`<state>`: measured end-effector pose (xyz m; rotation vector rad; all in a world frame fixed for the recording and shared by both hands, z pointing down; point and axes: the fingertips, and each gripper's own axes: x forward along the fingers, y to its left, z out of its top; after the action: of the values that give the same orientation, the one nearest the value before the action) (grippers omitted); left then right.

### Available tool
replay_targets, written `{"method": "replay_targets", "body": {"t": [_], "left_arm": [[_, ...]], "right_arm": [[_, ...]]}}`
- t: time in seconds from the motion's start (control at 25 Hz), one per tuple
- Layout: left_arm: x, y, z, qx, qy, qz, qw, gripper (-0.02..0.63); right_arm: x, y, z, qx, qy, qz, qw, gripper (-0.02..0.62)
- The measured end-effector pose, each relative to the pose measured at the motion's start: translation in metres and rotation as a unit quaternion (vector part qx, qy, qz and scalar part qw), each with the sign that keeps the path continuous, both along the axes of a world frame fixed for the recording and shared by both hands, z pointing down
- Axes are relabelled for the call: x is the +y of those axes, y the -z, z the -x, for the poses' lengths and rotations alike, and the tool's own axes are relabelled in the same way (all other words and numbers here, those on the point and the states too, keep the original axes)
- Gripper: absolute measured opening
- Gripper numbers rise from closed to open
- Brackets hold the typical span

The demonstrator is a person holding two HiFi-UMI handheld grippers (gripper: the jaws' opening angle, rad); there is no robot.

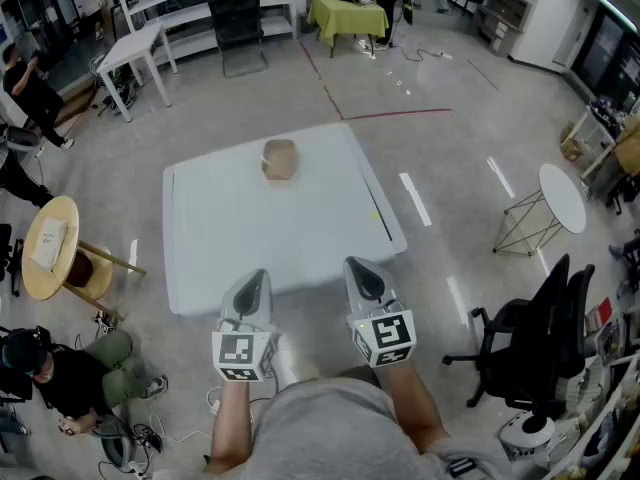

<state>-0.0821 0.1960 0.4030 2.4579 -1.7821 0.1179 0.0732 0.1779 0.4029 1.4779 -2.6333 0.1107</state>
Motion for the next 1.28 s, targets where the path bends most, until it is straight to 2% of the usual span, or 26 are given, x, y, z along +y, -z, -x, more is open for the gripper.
{"method": "replay_targets", "body": {"t": [0.76, 1.04, 1.28], "left_arm": [[-0.003, -0.009, 0.009, 0.009, -0.003, 0.004, 0.9999, 0.011], [-0.027, -0.019, 0.008, 0.013, 0.007, 0.016, 0.9998, 0.011], [-0.067, -0.03, 0.016, 0.012, 0.024, 0.021, 0.9994, 0.011]], "right_arm": [[-0.001, -0.007, 0.0, 0.008, -0.004, 0.012, 1.0, 0.003], [-0.026, -0.017, 0.001, 0.016, 0.004, 0.022, 1.0, 0.003], [-0.074, -0.027, 0.009, 0.017, 0.021, 0.027, 0.999, 0.003]]}}
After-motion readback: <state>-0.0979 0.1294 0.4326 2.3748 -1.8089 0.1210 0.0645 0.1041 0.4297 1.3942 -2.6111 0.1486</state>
